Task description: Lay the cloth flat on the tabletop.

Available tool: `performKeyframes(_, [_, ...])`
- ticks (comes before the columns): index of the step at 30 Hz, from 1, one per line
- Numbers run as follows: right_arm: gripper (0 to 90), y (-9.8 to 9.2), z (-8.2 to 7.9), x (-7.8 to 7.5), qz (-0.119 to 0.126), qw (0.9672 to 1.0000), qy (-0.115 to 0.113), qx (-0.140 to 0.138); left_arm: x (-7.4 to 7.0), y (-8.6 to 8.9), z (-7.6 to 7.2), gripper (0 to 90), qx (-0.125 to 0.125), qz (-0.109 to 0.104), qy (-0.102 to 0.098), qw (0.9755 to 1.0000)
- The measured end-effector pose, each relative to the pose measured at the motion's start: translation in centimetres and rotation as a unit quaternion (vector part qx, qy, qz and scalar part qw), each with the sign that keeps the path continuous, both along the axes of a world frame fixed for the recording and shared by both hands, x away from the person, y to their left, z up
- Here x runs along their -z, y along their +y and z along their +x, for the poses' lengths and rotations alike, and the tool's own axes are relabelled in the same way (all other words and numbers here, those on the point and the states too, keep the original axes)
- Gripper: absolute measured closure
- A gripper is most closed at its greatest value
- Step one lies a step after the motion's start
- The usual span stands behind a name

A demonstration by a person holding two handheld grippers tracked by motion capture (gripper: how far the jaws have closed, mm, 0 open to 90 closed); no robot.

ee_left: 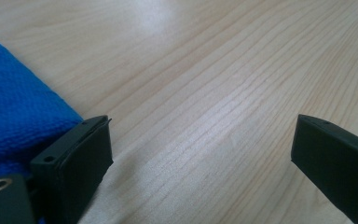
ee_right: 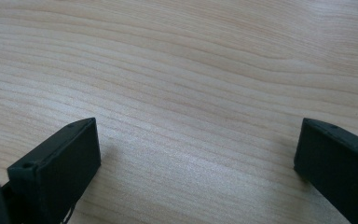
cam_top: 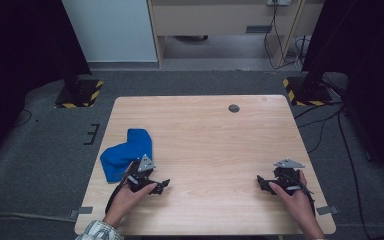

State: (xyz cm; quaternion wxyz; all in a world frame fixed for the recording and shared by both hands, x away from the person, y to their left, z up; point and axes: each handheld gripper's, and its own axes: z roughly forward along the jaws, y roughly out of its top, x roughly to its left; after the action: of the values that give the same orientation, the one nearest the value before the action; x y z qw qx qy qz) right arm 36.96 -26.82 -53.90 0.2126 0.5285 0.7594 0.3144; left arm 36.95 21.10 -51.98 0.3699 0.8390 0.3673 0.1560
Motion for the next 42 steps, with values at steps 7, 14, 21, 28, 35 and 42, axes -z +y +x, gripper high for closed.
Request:
performKeyframes(7, [0.4,0.0,0.0,0.0,0.0,1.0,0.0,0.0,-1.7,1.1,-0.4,4.6,-0.01,-0.019,-0.028,0.9994])
performKeyframes(14, [0.4,0.0,0.0,0.0,-0.001,1.0,-0.001,0.0,-3.7,3.3,0.7,6.4,-0.055,-0.03,-0.06,0.9962])
performKeyframes(21, [0.4,0.0,0.0,0.0,-0.001,1.0,-0.001,0.0,-3.9,6.3,3.6,6.7,-0.095,-0.01,-0.052,0.9941])
performKeyframes(28, [0.4,0.0,0.0,0.0,-0.001,1.0,-0.001,0.0,-1.1,7.7,5.6,6.6,-0.132,0.026,-0.009,0.9909])
performKeyframes(35, [0.4,0.0,0.0,0.0,-0.001,1.0,-0.001,0.0,1.3,8.6,6.0,6.4,-0.151,-0.004,0.028,0.9881])
performKeyframes(42, [0.4,0.0,0.0,0.0,-0.001,1.0,-0.001,0.001,1.3,8.8,4.9,40.5,-0.149,-0.001,-0.004,0.9888])
